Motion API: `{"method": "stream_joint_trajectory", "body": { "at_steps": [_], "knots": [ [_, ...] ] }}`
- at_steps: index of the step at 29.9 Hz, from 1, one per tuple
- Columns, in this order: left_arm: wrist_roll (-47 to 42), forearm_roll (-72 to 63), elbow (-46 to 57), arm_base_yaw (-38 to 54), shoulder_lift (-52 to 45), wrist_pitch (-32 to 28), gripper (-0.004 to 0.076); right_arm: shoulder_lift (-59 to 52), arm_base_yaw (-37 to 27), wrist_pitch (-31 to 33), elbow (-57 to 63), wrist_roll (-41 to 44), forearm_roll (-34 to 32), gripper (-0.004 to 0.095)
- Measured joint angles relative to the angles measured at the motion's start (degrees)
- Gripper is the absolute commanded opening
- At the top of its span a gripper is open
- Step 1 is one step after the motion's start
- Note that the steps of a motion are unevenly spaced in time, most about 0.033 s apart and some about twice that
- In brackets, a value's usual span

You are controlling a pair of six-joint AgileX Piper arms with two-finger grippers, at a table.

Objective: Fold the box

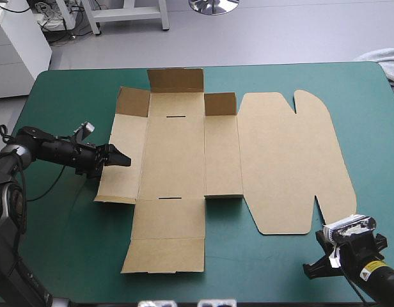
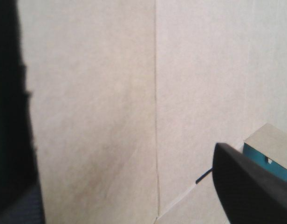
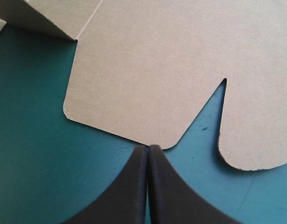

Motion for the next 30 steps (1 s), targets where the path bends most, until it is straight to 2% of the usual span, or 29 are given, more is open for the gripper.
{"method": "stream_joint_trajectory", "body": {
  "at_steps": [3,5,8,9,21,25,30],
  "knots": [
    [-0.57,-0.28,-0.11,-1.18,0.13,-0.08,0.0479,0.00,0.00,-0.01,0.00,0.00,0.00,-0.0019],
    [-1.40,-0.28,-0.11,-1.35,0.38,-0.33,0.0335,0.00,0.00,-0.01,0.00,0.00,0.00,-0.0019],
    [-2.56,0.27,0.07,-1.53,1.03,-0.86,0.0052,0.00,0.00,-0.06,0.00,0.00,0.00,-0.0019],
    [-2.86,0.58,0.19,-1.66,1.31,-0.98,-0.0012,0.00,0.00,-0.06,0.00,0.00,0.00,-0.0019],
    [0.04,-1.98,-1.83,-2.05,1.88,-0.24,-0.0009,0.00,0.00,-0.06,0.00,0.00,0.12,-0.0019],
    [-1.51,2.55,-5.98,-3.66,1.58,-1.01,-0.0009,0.00,0.00,-0.06,0.00,0.00,0.31,-0.0019],
    [-2.79,12.01,-13.00,-9.86,-0.56,-1.34,-0.0009,0.00,0.00,-0.06,0.00,0.00,0.35,-0.0019]
  ]
}}
